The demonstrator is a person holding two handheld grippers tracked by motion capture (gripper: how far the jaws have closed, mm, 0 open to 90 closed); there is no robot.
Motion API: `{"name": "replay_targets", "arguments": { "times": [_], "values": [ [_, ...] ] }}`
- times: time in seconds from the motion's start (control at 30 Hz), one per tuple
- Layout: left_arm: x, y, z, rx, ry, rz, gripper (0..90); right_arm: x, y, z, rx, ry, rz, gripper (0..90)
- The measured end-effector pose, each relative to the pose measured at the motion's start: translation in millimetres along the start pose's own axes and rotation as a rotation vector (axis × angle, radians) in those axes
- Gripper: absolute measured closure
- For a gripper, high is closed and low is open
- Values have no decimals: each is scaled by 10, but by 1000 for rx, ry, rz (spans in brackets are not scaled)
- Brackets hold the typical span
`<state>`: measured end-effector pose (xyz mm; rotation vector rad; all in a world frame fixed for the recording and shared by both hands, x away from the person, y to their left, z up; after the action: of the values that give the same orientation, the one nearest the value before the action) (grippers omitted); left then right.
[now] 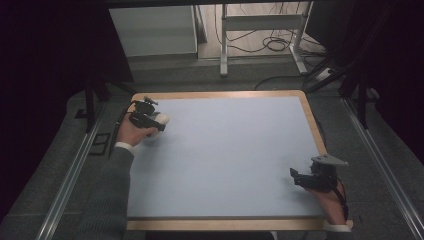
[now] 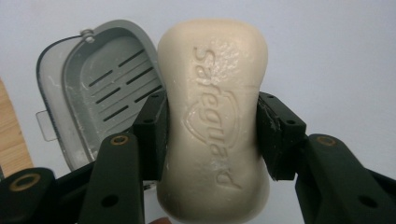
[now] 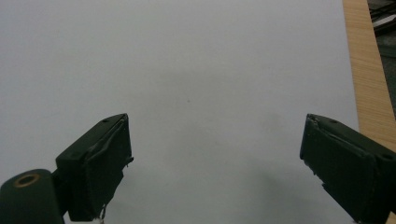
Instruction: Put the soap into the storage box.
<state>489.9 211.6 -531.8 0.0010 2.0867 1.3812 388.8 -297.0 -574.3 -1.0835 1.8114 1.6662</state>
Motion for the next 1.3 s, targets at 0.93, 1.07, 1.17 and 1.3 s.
{"name": "replay_targets", "arguments": {
  "times": [0.93,1.07,1.17,1.3],
  "values": [
    [-20,-144,462,-56,124,-15,496,21,-24,-24,2,-3,7,87],
    [4,-203,484,-67,142,-6,494,21,-23,-23,2,-2,7,86],
    [-7,-195,459,-76,134,-28,449,23,-23,-30,3,-3,7,87],
    [-89,-112,326,-44,104,-84,339,30,-35,-26,4,0,9,86]
  ]
}}
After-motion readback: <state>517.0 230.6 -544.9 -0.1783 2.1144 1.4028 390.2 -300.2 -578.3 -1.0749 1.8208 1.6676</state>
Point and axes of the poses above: each handheld gripper's, and its own axes: y roughly backward along the jaws, x roughly out of its underside, z roughly to its left, the point moved 10 cm from there along -y, roughly forward along the jaws, and after that the axes turned 13 degrees about x, right-handed, at the moved point
